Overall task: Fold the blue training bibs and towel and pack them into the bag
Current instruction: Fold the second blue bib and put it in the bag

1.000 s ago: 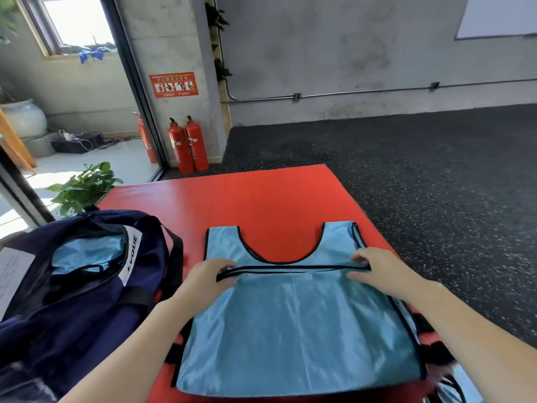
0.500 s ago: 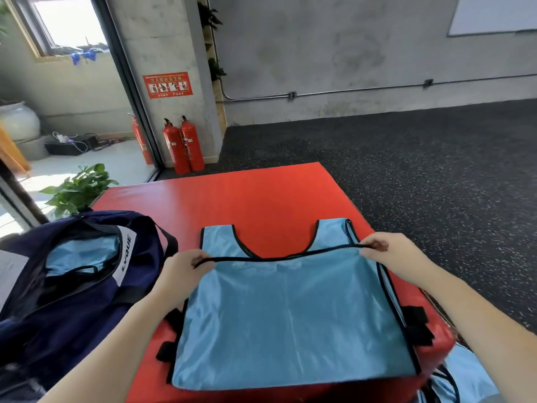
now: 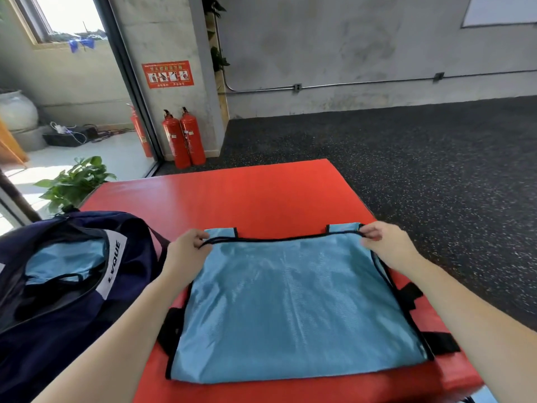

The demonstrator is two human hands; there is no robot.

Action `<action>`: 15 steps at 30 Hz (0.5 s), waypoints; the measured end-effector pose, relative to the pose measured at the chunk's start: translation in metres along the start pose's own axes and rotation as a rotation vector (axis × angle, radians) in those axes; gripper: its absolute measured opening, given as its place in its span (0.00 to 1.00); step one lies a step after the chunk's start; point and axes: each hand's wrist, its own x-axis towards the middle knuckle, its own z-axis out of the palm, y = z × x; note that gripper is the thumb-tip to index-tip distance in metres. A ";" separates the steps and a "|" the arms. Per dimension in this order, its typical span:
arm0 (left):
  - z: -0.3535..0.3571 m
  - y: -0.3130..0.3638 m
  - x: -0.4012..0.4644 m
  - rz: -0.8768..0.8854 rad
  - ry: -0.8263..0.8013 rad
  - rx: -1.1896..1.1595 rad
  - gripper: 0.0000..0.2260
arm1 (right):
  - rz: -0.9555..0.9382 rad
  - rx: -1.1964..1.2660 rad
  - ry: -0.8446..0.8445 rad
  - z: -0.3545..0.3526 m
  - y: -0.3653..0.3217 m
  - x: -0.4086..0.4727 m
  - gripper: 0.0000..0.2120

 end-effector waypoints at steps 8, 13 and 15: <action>-0.001 -0.011 -0.004 -0.029 -0.012 0.037 0.02 | 0.017 -0.112 0.023 0.004 0.005 -0.005 0.05; -0.010 -0.001 0.001 -0.028 0.067 -0.019 0.03 | -0.001 -0.053 0.104 -0.010 -0.007 -0.001 0.03; -0.014 0.006 0.009 -0.035 0.101 -0.053 0.03 | -0.009 -0.007 0.126 -0.015 -0.015 0.006 0.06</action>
